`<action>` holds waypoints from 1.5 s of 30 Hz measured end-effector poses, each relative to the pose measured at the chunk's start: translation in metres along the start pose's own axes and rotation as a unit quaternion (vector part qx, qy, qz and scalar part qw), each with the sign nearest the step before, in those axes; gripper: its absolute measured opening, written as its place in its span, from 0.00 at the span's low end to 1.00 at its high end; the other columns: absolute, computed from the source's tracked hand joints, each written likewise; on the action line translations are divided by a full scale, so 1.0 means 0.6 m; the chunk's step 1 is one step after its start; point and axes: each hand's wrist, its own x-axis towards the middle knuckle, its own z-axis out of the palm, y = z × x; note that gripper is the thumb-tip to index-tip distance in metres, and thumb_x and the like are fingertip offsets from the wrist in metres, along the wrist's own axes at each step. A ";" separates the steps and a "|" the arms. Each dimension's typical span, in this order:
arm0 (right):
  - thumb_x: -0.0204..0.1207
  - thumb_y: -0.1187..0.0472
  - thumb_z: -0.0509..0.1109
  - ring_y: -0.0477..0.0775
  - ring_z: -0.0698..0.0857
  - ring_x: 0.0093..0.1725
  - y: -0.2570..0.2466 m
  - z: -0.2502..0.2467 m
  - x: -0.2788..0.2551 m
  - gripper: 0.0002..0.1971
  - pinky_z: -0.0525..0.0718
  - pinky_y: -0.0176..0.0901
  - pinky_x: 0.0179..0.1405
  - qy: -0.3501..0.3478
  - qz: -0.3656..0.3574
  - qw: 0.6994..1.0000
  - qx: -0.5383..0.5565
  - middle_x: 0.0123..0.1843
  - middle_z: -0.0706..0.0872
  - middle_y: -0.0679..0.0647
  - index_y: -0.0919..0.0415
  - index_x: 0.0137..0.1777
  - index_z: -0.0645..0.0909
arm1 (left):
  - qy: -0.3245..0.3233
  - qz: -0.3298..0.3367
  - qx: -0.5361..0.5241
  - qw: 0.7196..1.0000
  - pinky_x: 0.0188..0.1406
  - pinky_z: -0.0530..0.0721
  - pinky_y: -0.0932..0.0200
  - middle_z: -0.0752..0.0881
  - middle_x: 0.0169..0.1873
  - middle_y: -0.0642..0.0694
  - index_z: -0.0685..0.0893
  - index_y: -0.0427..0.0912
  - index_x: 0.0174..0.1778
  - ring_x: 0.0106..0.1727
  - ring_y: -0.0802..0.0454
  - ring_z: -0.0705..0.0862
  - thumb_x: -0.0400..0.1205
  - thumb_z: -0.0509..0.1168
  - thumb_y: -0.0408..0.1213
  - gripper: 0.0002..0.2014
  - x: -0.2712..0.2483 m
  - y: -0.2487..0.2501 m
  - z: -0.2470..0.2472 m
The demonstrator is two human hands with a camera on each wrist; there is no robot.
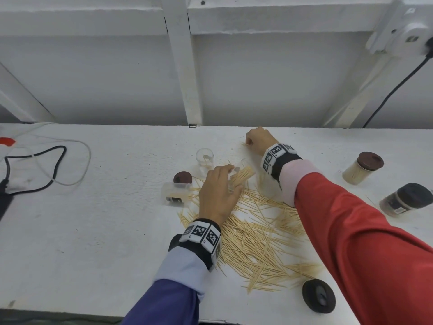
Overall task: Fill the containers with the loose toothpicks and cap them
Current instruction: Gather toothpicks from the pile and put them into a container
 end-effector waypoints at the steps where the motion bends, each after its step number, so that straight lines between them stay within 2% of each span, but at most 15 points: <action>1: 0.73 0.77 0.59 0.67 0.85 0.54 0.001 -0.001 -0.002 0.15 0.84 0.52 0.55 -0.009 0.001 1.000 0.001 0.57 0.85 0.65 0.69 0.53 0.84 | -0.001 0.001 0.001 1.000 0.55 0.74 0.59 0.78 0.67 0.53 0.74 0.46 0.73 0.67 0.55 0.72 0.79 0.70 0.47 0.27 0.000 0.000 0.000; 5: 0.76 0.75 0.60 0.63 0.84 0.58 0.000 -0.015 -0.030 0.15 0.80 0.46 0.54 -0.037 0.002 0.999 0.039 0.60 0.85 0.62 0.68 0.57 0.84 | -0.006 0.004 0.003 1.000 0.54 0.76 0.58 0.77 0.67 0.53 0.73 0.47 0.73 0.66 0.55 0.73 0.79 0.70 0.47 0.27 0.000 -0.001 0.001; 6: 0.76 0.75 0.60 0.60 0.84 0.56 0.002 -0.020 -0.041 0.15 0.80 0.43 0.50 -0.033 0.003 0.997 0.071 0.58 0.85 0.61 0.68 0.58 0.84 | -0.009 0.003 0.005 1.000 0.53 0.75 0.58 0.77 0.67 0.53 0.73 0.47 0.74 0.66 0.55 0.73 0.79 0.70 0.47 0.27 0.000 -0.001 0.001; 8: 0.75 0.77 0.62 0.56 0.85 0.42 0.002 -0.031 -0.062 0.15 0.80 0.37 0.40 -0.003 0.010 0.981 0.195 0.48 0.87 0.62 0.72 0.59 0.84 | -0.010 0.002 0.007 1.000 0.53 0.74 0.59 0.77 0.67 0.53 0.73 0.47 0.74 0.66 0.55 0.73 0.80 0.70 0.47 0.27 0.001 -0.001 0.002; 10: 0.75 0.78 0.66 0.50 0.82 0.33 -0.004 -0.044 -0.088 0.14 0.83 0.36 0.35 0.041 0.016 0.929 0.366 0.37 0.85 0.59 0.76 0.60 0.83 | -0.009 0.001 0.000 1.000 0.54 0.75 0.59 0.78 0.66 0.52 0.73 0.46 0.74 0.66 0.54 0.74 0.80 0.70 0.47 0.27 0.001 -0.001 0.003; 14: 0.78 0.75 0.69 0.47 0.84 0.36 -0.034 -0.060 -0.141 0.09 0.87 0.35 0.42 0.090 0.004 0.800 0.593 0.41 0.85 0.57 0.71 0.57 0.84 | -0.003 0.004 -0.018 1.000 0.56 0.79 0.55 0.79 0.64 0.51 0.73 0.46 0.73 0.64 0.53 0.76 0.79 0.70 0.48 0.27 0.000 -0.002 0.004; 16: 0.78 0.75 0.69 0.48 0.84 0.37 -0.048 -0.057 -0.160 0.08 0.87 0.38 0.45 0.102 -0.009 0.759 0.643 0.41 0.85 0.56 0.69 0.55 0.84 | 0.001 0.007 -0.023 1.000 0.56 0.81 0.53 0.79 0.63 0.51 0.73 0.46 0.72 0.63 0.54 0.77 0.79 0.70 0.48 0.26 0.000 -0.001 0.005; 18: 0.78 0.75 0.69 0.48 0.84 0.37 -0.057 -0.048 -0.175 0.07 0.87 0.39 0.46 0.118 -0.010 0.739 0.663 0.41 0.85 0.55 0.68 0.53 0.84 | 0.005 0.012 -0.027 1.000 0.55 0.81 0.52 0.79 0.63 0.52 0.74 0.46 0.71 0.63 0.54 0.77 0.79 0.70 0.48 0.26 -0.001 -0.001 0.004; 22: 0.77 0.74 0.70 0.45 0.85 0.42 -0.067 -0.026 -0.199 0.07 0.84 0.34 0.48 0.143 -0.006 0.753 0.643 0.43 0.86 0.52 0.69 0.53 0.83 | 0.015 0.011 -0.040 0.999 0.56 0.81 0.52 0.79 0.64 0.52 0.74 0.46 0.71 0.64 0.54 0.78 0.79 0.70 0.47 0.26 -0.003 0.004 -0.001; 26: 0.77 0.72 0.71 0.44 0.85 0.48 -0.065 -0.011 -0.224 0.05 0.82 0.31 0.49 0.140 -0.006 0.769 0.624 0.47 0.87 0.51 0.63 0.49 0.85 | 0.030 0.015 -0.051 0.998 0.56 0.81 0.53 0.79 0.64 0.52 0.74 0.46 0.72 0.64 0.54 0.77 0.79 0.70 0.48 0.26 -0.002 0.008 -0.005; 30: 0.78 0.70 0.70 0.46 0.86 0.52 -0.054 -0.008 -0.239 0.11 0.84 0.37 0.55 0.106 -0.013 0.759 0.642 0.54 0.87 0.55 0.64 0.59 0.85 | 0.027 0.025 -0.046 0.998 0.54 0.82 0.52 0.79 0.64 0.52 0.74 0.46 0.72 0.63 0.54 0.78 0.79 0.70 0.48 0.26 -0.002 0.005 -0.003; 34: 0.84 0.59 0.64 0.48 0.84 0.62 -0.054 -0.010 -0.247 0.14 0.84 0.39 0.56 0.101 0.007 0.742 0.663 0.63 0.87 0.52 0.62 0.65 0.84 | 0.019 0.036 -0.047 0.998 0.55 0.80 0.55 0.79 0.63 0.52 0.74 0.47 0.72 0.63 0.55 0.77 0.78 0.71 0.47 0.26 -0.002 0.004 -0.002; 38: 0.84 0.57 0.64 0.45 0.83 0.65 -0.062 0.000 -0.250 0.16 0.81 0.39 0.63 0.098 0.012 0.765 0.636 0.64 0.87 0.51 0.63 0.66 0.84 | 0.016 0.042 -0.052 0.998 0.55 0.80 0.56 0.79 0.63 0.53 0.74 0.47 0.71 0.63 0.56 0.77 0.78 0.71 0.47 0.26 -0.002 0.004 0.000; 42: 0.85 0.57 0.64 0.42 0.82 0.68 -0.062 0.002 -0.256 0.17 0.80 0.35 0.63 0.099 0.003 0.766 0.635 0.67 0.85 0.50 0.62 0.70 0.82 | 0.028 0.035 -0.042 0.998 0.53 0.79 0.56 0.79 0.63 0.52 0.75 0.46 0.71 0.63 0.54 0.77 0.78 0.71 0.47 0.26 -0.001 0.001 0.000; 45: 0.86 0.53 0.61 0.39 0.74 0.74 -0.063 -0.004 -0.265 0.20 0.72 0.32 0.70 0.065 -0.021 0.803 0.592 0.76 0.77 0.47 0.57 0.76 0.76 | 0.035 0.031 -0.038 0.998 0.52 0.80 0.54 0.80 0.63 0.51 0.75 0.45 0.71 0.63 0.52 0.78 0.79 0.71 0.47 0.26 -0.001 0.000 0.001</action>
